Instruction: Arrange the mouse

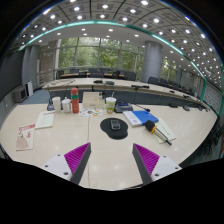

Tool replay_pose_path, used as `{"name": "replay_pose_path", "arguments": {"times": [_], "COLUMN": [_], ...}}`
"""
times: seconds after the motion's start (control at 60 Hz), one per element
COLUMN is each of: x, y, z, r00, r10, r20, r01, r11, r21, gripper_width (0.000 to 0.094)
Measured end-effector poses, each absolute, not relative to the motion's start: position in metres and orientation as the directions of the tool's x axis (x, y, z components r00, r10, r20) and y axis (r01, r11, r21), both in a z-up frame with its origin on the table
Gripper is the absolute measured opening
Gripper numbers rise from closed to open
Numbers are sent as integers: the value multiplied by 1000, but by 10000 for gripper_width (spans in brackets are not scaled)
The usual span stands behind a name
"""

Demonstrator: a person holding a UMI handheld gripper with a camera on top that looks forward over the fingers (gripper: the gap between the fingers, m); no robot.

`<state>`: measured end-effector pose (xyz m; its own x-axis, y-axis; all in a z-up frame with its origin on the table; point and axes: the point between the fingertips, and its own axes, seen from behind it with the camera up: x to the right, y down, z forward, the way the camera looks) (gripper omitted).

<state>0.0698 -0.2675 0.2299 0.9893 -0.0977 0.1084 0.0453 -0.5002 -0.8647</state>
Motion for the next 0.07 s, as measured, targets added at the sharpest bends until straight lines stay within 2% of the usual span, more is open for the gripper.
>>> {"name": "replay_pose_path", "arguments": {"times": [0.067], "x": [71], "y": [-272], "z": [235], "r00": [988], "r10": [-98], "r20": [116], "r01": [55], "r11": [-486], "r21": [-872], "gripper_width": [858]}}
